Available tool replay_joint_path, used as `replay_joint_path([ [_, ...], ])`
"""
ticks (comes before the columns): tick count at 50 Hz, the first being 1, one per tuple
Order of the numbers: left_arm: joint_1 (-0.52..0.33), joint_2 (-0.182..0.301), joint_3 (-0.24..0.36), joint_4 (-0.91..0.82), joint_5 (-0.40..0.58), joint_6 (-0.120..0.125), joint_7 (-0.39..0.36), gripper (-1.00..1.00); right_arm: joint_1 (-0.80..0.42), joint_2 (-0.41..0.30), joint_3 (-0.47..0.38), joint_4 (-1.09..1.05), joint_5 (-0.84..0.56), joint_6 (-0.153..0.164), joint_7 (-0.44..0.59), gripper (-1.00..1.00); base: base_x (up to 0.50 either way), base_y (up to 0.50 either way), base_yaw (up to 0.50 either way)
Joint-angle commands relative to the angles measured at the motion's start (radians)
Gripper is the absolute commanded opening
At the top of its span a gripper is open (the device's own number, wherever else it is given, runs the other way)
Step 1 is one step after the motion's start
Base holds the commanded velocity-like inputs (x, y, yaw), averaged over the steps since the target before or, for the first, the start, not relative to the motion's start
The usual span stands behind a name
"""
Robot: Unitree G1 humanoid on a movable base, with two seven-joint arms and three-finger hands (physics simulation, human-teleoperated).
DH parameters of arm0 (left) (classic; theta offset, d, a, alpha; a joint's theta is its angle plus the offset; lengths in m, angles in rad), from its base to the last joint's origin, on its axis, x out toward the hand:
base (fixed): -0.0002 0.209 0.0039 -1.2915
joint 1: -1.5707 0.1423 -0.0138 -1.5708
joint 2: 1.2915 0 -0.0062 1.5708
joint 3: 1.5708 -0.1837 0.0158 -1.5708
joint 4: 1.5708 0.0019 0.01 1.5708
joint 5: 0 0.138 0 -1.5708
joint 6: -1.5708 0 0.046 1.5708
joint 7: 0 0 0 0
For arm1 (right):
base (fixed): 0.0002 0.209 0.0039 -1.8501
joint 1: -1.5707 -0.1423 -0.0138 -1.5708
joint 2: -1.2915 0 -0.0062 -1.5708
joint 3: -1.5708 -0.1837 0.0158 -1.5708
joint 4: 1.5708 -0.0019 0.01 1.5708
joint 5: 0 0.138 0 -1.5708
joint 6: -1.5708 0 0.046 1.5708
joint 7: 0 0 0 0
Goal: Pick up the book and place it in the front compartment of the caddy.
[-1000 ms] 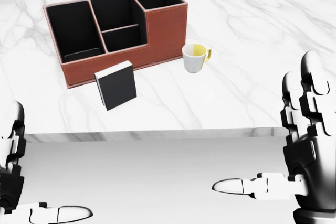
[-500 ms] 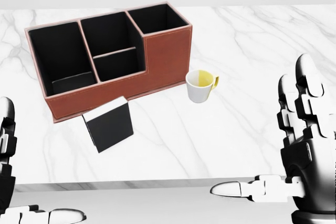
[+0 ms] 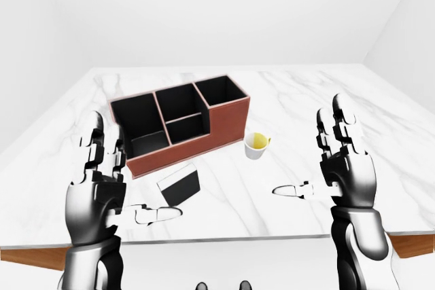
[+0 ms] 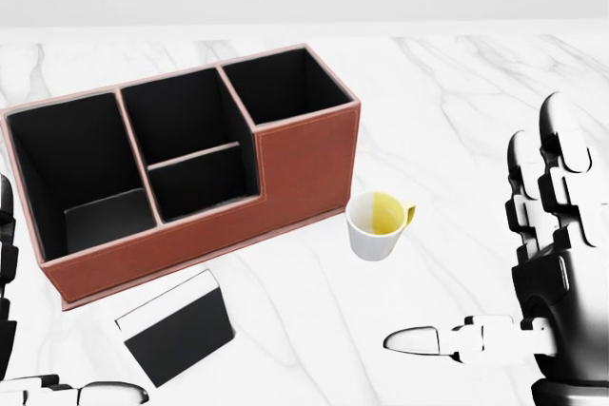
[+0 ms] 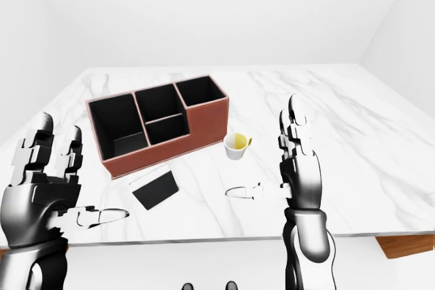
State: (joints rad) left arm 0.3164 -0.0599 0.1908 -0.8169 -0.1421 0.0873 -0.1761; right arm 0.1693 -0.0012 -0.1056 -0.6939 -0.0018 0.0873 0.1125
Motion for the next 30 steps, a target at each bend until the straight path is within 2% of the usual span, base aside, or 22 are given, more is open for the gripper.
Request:
replay_joint_path([
  [1, 0.003, -0.005, 0.014, -0.001, -0.007, 0.0, -0.008, 1.0, -0.002, 0.001, -0.002, 0.001, -0.001, 0.0, -0.002, 0.99, 0.5, 0.0, 0.0],
  [5, 0.005, -0.006, 0.016, -0.006, -0.008, 0.0, -0.01, 1.0, 0.007, 0.002, -0.002, 0.007, -0.001, 0.0, -0.001, 0.99, 0.5, 0.0, 0.0],
  [6, 0.004, -0.004, 0.037, -0.014, -0.028, 0.0, -0.016, 1.0, 0.005, 0.001, 0.004, 0.017, 0.004, 0.0, 0.007, 0.99, 0.5, 0.0, 0.0],
  [11, 0.001, -0.01, 0.051, -0.031, -0.033, 0.0, -0.021, 1.0, 0.0, 0.0, 0.007, 0.014, 0.006, 0.0, 0.006, 0.99, 0.5, 0.0, 0.0],
  [28, 0.002, -0.016, 0.048, -0.034, -0.026, 0.0, -0.025, 1.0, -0.003, 0.002, 0.001, 0.002, 0.008, 0.0, -0.004, 0.99, 0.5, 0.0, 0.0],
  [30, 0.0, -0.015, 0.05, -0.034, -0.027, 0.0, -0.025, 1.0, -0.001, 0.003, 0.001, 0.0, 0.012, 0.0, -0.005, 0.99, 0.0, 0.0, 0.0],
])
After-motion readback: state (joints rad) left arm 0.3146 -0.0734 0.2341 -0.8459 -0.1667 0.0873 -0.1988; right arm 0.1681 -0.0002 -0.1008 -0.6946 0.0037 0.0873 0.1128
